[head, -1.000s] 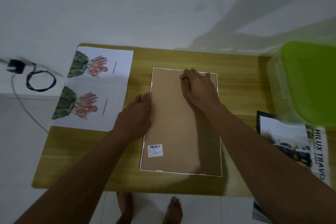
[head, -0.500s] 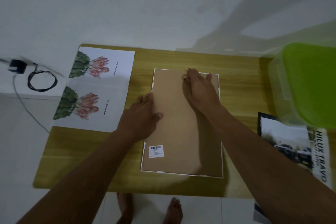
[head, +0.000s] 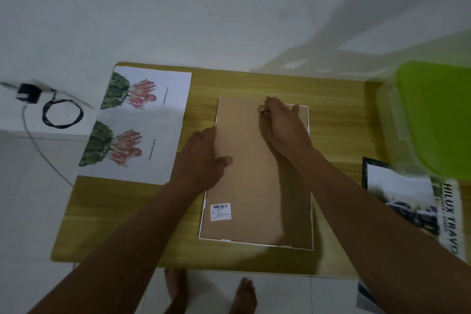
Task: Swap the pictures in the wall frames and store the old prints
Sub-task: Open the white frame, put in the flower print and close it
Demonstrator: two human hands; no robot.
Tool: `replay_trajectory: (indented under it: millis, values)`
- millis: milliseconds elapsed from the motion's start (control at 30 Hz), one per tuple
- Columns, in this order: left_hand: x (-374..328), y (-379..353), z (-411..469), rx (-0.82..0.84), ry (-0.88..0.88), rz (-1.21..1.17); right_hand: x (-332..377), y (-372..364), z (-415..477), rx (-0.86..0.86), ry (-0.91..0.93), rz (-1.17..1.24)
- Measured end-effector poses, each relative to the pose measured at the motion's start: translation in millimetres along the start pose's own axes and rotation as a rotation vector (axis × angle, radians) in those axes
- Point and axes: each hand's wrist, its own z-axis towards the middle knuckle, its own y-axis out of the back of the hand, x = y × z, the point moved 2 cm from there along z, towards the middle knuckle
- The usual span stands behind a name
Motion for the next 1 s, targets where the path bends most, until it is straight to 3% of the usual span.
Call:
replay_trajectory:
  millis: [300,700,867,1000]
  values:
    - [-5,-1,12,-0.084,0.041,-0.154,2,2,3,0.024,-0.027,-0.029]
    - [2,1,29,0.015,0.065,-0.316,4,6,7,-0.023,-0.079,0.189]
    - [7,-1,29,-0.019,0.132,-0.447,4,14,4,0.051,0.03,0.024]
    - [9,-3,31,-0.045,0.125,-0.521,-18,32,0,0.046,-0.153,0.019]
